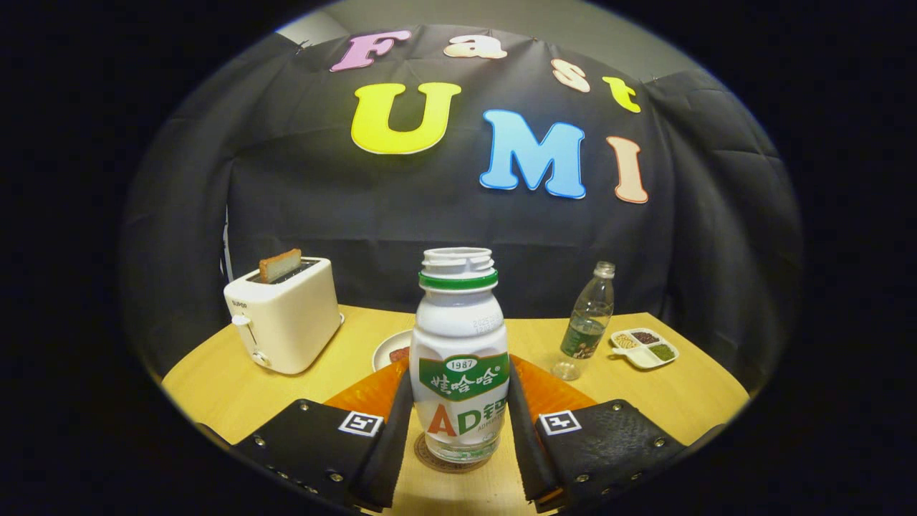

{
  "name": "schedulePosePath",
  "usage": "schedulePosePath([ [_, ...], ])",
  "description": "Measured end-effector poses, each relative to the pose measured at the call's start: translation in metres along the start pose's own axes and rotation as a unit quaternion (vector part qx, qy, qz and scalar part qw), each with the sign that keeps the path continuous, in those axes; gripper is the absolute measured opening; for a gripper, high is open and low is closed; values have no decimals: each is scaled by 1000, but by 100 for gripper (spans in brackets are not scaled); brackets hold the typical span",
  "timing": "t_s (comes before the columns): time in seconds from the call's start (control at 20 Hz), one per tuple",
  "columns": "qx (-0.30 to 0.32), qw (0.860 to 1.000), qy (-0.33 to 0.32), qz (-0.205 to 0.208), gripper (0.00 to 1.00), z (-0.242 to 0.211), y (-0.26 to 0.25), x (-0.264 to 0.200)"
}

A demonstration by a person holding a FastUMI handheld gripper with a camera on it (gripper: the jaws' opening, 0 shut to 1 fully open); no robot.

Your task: Take the bottle from table, then pour the juice into the cup, finally place the bottle on the coaster

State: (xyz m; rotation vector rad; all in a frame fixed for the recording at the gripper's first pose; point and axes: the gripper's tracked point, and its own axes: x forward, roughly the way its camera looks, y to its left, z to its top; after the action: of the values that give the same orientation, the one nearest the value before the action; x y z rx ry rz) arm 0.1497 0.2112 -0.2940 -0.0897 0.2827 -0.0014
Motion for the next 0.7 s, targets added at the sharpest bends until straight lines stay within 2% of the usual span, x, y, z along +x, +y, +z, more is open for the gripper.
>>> schedulePosePath([
  [0.35, -10, 1000, 12, 10, 65, -40, 10, 25],
  [0.7, 1, 1000, -6, 7, 65, -40, 9, 27],
])
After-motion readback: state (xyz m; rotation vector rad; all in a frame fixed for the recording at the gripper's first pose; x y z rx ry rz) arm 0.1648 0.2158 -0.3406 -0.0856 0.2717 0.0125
